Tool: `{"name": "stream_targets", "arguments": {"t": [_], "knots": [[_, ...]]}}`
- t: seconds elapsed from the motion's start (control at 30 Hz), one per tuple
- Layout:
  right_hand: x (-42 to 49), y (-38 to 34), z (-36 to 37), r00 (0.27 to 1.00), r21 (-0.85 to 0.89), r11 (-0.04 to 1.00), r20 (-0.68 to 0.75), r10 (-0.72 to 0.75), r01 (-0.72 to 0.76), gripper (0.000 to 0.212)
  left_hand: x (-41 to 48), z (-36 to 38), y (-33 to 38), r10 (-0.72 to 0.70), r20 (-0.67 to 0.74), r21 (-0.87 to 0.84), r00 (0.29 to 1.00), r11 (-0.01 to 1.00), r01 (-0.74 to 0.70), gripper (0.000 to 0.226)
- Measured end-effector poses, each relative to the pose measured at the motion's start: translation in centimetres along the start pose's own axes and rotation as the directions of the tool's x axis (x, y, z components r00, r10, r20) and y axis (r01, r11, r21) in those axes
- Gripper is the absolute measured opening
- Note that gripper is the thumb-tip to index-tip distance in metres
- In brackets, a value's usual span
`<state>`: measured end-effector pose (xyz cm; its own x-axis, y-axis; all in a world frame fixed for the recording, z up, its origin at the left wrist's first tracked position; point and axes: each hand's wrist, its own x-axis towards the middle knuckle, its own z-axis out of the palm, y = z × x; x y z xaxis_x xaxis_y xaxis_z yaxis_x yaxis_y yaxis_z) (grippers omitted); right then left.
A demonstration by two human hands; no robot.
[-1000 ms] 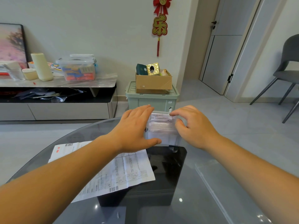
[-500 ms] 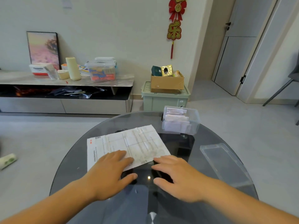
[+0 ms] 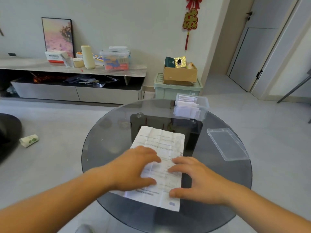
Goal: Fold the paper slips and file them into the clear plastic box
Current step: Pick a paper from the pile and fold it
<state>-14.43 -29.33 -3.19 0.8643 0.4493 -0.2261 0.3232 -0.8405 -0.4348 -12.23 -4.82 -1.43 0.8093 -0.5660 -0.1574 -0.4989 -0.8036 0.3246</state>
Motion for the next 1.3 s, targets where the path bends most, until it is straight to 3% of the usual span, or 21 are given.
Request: {"name": "stream_targets", "arguments": {"t": [0.13, 0.2, 0.37, 0.53, 0.6, 0.73, 0.83, 0.9, 0.97, 1.03, 1.13, 1.23, 1.3], "knots": [[-0.8, 0.4, 1.3, 1.000, 0.040, 0.999, -0.015, 0.010, -0.009, 0.080, -1.0, -0.3, -2.6, -0.082, 0.201, -0.022, 0.976, 0.996, 0.089, 0.091], [-0.9, 0.5, 1.7, 1.000, 0.032, 0.999, -0.016, 0.006, -0.005, 0.079, -1.1, 0.1, -3.1, -0.057, 0.219, -0.004, 0.974, 0.998, 0.060, 0.094], [-0.6, 1.0, 2.0, 1.000, 0.064, 0.998, -0.031, 0.005, -0.003, 0.064, -0.3, 1.1, -4.0, -0.010, 0.136, -0.027, 0.991, 1.000, 0.014, 0.080], [0.5, 1.5, 2.2, 0.987, 0.137, 0.991, -0.158, 0.019, 0.003, 0.030, 0.3, 1.2, -4.4, -0.013, 0.048, -0.104, 0.999, 0.994, 0.018, 0.048], [0.9, 1.7, 2.2, 0.981, 0.172, 0.985, -0.194, 0.032, 0.002, 0.026, 0.4, 0.8, -4.5, -0.030, -0.003, -0.188, 1.000, 0.982, 0.029, 0.042], [1.7, 1.6, 1.0, 0.969, 0.287, 0.958, -0.236, 0.076, -0.005, 0.039, 0.4, -0.7, -5.3, -0.077, 0.028, -0.490, 0.997, 0.868, 0.081, 0.065], [2.3, 1.3, -0.5, 0.958, 0.448, 0.892, -0.224, 0.181, -0.064, 0.052, 0.1, -1.9, -5.9, -0.041, 0.046, -0.742, 0.998, 0.667, 0.062, 0.094], [2.9, 1.0, -1.5, 0.940, 0.486, 0.867, -0.231, 0.252, -0.113, 0.068, 0.4, -2.3, -6.3, -0.041, 0.034, -0.815, 0.999, 0.577, 0.051, 0.092], [3.8, 1.2, -2.1, 0.930, 0.529, 0.834, -0.205, 0.305, -0.157, 0.077, 1.1, -2.1, -6.2, -0.152, -0.011, -0.781, 0.988, 0.619, 0.086, 0.075], [4.5, 0.9, -2.3, 0.905, 0.586, 0.785, -0.195, 0.377, -0.201, 0.057, 2.1, -1.2, -6.1, -0.273, -0.083, -0.659, 0.958, 0.737, 0.153, 0.064], [5.2, 0.8, -2.4, 0.849, 0.674, 0.728, -0.306, 0.431, -0.127, 0.036, 3.3, 0.1, -5.5, -0.307, -0.148, -0.501, 0.940, 0.843, 0.196, 0.057], [5.0, 0.9, -1.8, 0.736, 0.493, 0.868, -0.568, 0.367, -0.053, 0.032, 4.1, 0.8, -5.3, -0.343, -0.193, -0.465, 0.919, 0.857, 0.223, 0.066], [4.4, 0.8, -0.9, 0.709, 0.204, 0.979, -0.690, 0.146, -0.003, 0.040, 4.7, 1.2, -5.3, -0.359, -0.213, -0.428, 0.909, 0.870, 0.243, 0.076]]}}
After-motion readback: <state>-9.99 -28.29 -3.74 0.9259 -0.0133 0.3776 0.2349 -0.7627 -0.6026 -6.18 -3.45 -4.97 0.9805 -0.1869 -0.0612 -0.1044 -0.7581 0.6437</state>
